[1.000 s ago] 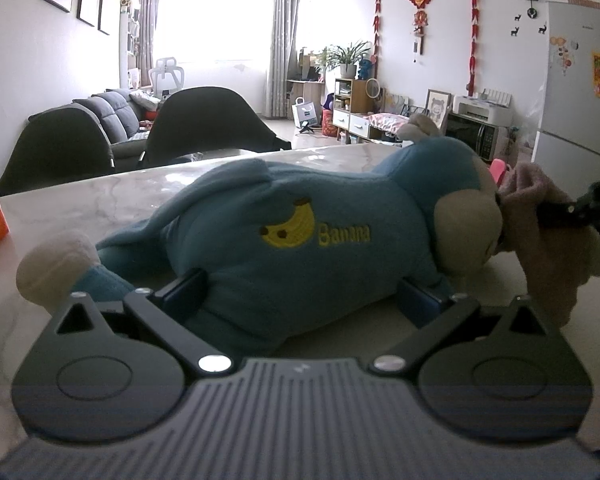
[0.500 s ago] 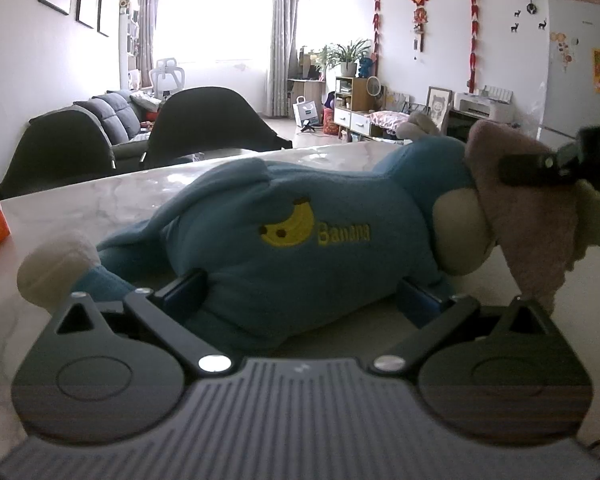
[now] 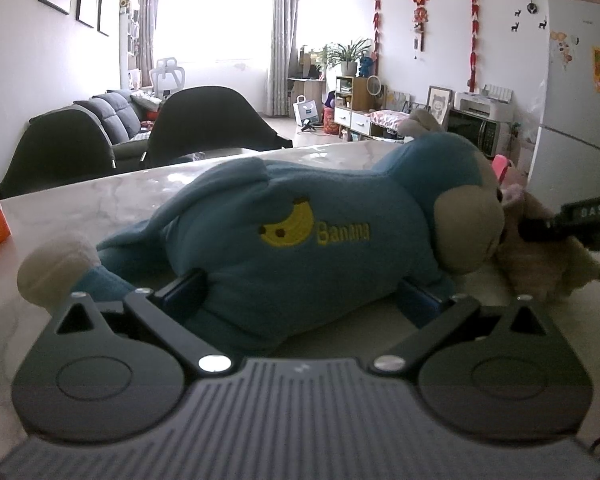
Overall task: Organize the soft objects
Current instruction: 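Rub the towel over the plush head and ear with the left gripper, then wipe around the plush face with the towel in the left gripper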
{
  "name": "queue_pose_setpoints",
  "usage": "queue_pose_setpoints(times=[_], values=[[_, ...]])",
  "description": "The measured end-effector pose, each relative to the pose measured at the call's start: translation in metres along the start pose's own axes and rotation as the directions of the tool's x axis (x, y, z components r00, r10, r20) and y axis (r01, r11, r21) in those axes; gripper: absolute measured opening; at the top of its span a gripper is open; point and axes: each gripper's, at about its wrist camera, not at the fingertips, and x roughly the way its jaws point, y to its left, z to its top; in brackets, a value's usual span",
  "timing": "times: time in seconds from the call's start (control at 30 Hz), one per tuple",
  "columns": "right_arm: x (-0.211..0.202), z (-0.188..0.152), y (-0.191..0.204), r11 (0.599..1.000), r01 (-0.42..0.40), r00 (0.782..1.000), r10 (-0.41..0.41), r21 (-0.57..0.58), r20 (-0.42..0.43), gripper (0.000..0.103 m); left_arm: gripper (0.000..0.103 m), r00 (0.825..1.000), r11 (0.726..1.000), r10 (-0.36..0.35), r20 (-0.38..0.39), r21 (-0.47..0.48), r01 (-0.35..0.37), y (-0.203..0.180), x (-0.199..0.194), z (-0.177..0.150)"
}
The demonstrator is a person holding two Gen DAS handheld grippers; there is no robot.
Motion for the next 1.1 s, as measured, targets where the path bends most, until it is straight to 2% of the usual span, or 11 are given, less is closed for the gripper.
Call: queue_pose_setpoints(times=[0.1,0.2,0.33,0.47,0.63,0.73,0.87,0.97,1.1], values=[[-0.008,0.004,-0.005,0.995,-0.074,0.997,0.074,0.067,0.003,0.026,0.102,1.0,1.0,0.0,0.0,0.0,0.0,0.001,0.0,0.0],[-0.029,0.015,0.01,0.988,-0.15,0.987,0.148,0.04,0.055,0.026,0.102,1.0,1.0,0.001,-0.001,0.0,-0.001,0.0,0.0,0.0],[-0.054,0.023,0.038,0.963,-0.269,0.958,0.27,-0.025,0.097,0.026,0.102,1.0,1.0,0.003,-0.002,0.003,-0.003,-0.001,0.0,0.0],[-0.054,0.019,0.06,0.93,-0.36,0.93,0.364,-0.071,0.054,0.026,0.102,1.0,1.0,0.006,-0.003,0.007,-0.006,-0.003,0.001,0.0],[-0.022,0.007,0.061,0.937,-0.347,0.938,0.346,-0.046,-0.028,0.026,0.102,1.0,1.0,0.003,-0.001,0.01,-0.003,-0.004,0.0,0.0],[-0.023,0.008,0.052,0.936,-0.353,0.935,0.353,-0.009,-0.026,0.025,0.102,1.0,1.0,0.004,-0.002,0.012,-0.004,-0.003,0.001,-0.001],[-0.028,0.014,0.044,0.958,-0.285,0.958,0.285,-0.027,0.01,0.029,0.102,1.0,1.0,0.002,0.0,0.011,-0.002,-0.005,0.002,-0.001],[-0.024,0.013,0.033,0.956,-0.291,0.957,0.291,0.017,0.007,0.03,0.102,1.0,1.0,0.002,0.001,0.012,-0.003,-0.006,0.002,-0.001],[-0.024,0.011,0.031,0.967,-0.254,0.967,0.254,-0.009,0.021,0.03,0.102,1.0,1.0,0.0,0.002,0.008,0.0,-0.005,0.003,-0.001]])
